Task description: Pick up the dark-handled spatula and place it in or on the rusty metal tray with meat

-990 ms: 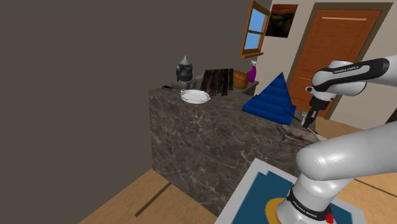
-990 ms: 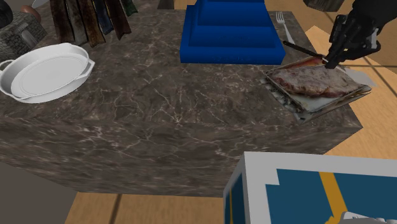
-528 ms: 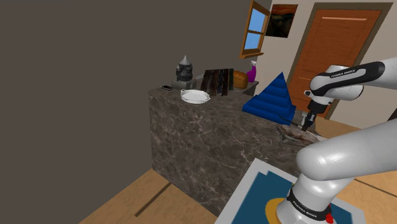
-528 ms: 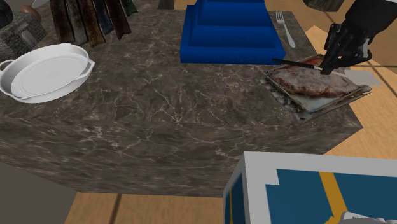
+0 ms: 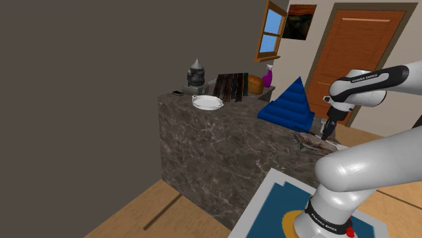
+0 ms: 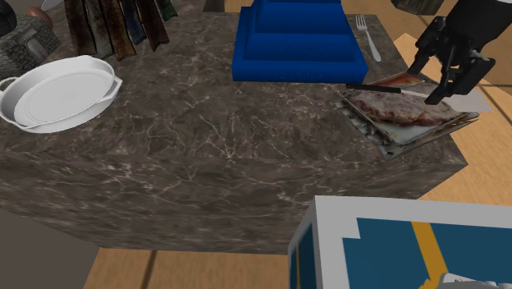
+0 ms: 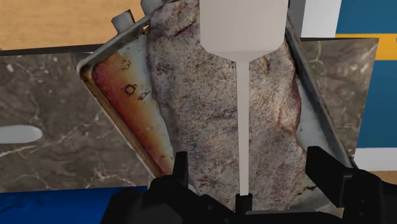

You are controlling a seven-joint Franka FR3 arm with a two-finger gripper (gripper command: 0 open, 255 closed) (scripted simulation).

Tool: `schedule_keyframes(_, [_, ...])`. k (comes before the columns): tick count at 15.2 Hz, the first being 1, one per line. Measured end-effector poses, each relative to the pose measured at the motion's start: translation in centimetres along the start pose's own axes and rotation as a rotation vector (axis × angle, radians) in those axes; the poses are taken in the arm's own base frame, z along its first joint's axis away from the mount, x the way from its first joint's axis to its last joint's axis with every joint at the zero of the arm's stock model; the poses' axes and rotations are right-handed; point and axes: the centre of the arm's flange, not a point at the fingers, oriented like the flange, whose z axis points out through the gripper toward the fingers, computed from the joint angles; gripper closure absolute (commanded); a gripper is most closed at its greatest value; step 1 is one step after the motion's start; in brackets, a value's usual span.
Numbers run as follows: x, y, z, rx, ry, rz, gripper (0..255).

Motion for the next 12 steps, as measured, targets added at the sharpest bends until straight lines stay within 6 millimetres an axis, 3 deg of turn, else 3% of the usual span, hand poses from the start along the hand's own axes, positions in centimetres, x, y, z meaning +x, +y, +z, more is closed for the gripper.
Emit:
schedule_keyframes(2, [-0.1, 0.0, -0.6, -0.001, 0.000, 0.000, 0])
schedule_keyframes(6, [-0.2, 0.1, -4.4, -0.001, 0.001, 0.000, 0])
schedule_keyframes(12, [0.0, 0.0, -5.0, 0.000, 0.000, 0.000, 0])
